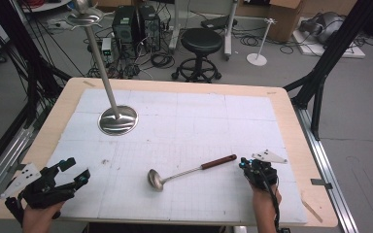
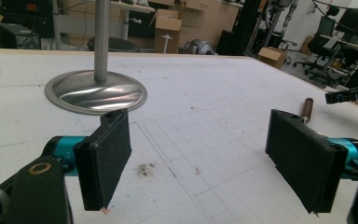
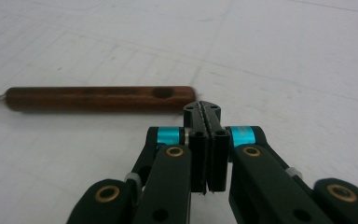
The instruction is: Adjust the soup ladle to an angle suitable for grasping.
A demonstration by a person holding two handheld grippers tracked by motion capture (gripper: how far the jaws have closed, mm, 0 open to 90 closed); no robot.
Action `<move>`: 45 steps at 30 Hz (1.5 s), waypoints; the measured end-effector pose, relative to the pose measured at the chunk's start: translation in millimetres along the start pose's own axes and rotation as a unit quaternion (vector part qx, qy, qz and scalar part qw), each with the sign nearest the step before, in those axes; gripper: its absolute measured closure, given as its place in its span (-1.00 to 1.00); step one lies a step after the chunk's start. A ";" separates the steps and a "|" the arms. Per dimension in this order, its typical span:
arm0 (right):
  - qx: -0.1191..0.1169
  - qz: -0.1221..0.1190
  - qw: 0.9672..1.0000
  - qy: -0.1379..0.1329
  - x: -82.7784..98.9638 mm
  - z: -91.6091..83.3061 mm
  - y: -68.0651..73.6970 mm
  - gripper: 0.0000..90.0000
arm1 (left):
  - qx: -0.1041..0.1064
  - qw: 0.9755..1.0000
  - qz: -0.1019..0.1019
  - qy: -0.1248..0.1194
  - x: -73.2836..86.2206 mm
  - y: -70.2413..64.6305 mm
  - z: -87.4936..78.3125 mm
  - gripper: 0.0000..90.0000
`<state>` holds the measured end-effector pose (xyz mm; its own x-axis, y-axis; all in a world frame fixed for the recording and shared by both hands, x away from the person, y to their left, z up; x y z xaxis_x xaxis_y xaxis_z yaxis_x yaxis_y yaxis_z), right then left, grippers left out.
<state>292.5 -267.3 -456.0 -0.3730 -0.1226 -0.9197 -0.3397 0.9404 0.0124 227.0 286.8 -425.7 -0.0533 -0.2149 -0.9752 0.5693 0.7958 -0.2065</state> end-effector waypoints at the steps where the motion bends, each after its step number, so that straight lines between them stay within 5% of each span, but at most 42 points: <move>1: 0.006 0.005 1.000 0.000 -0.1 0.1 -3.5 0.99 | -0.001 1.000 0.000 0.000 0.1 -0.5 0.4 -0.50; 9: 0.018 -0.023 0.999 0.022 -4.1 26.8 -16.8 0.99 | -0.002 1.000 0.000 0.003 1.2 0.9 0.5 -0.50; 14: -0.005 -0.036 0.999 0.027 -4.8 38.3 -20.3 0.99 | -0.005 1.000 -0.002 0.002 1.0 2.4 -0.2 -0.50; 25: -0.061 -0.048 0.997 0.027 -4.2 40.0 -8.7 1.00 | -0.006 1.000 -0.004 0.001 0.7 2.4 -0.2 -0.49; 31: -0.051 -0.036 0.998 0.031 -1.8 34.9 9.5 1.00 | -0.011 1.000 -0.004 -0.001 -0.4 4.6 -1.4 -0.49; 34: -0.085 -0.048 0.995 0.027 -1.8 36.7 26.1 1.00 | -0.014 1.000 -0.004 -0.001 -0.6 5.6 -2.7 -0.49; 38: -0.075 -0.063 0.995 0.022 -7.8 42.3 32.5 1.00 | -0.018 1.000 -0.006 -0.004 -1.1 7.3 -4.8 -0.49; 41: -0.047 -0.048 0.998 0.010 -15.6 44.7 20.7 1.00 | -0.018 1.000 -0.006 -0.001 -0.5 8.5 -5.3 -0.49; 45: -0.043 -0.057 0.997 0.029 -15.4 53.7 13.3 1.00 | -0.016 1.000 -0.005 -0.002 -0.6 7.5 -4.1 -0.49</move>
<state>340.2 -235.9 -462.8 -0.3769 -0.2479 -0.8925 -0.4542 0.8892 -0.0552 227.9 295.3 -426.9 -0.0566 -0.2257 -0.9726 0.5427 0.8107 -0.2197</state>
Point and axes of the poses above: each handheld gripper's, and its own axes: z roughly forward along the jaws, x roughly out of its underside, y roughly to its left, the point moved 3 cm from there along z, roughly forward along the jaws, and after that the axes turned 14 degrees about -y, right-handed, at the moved point
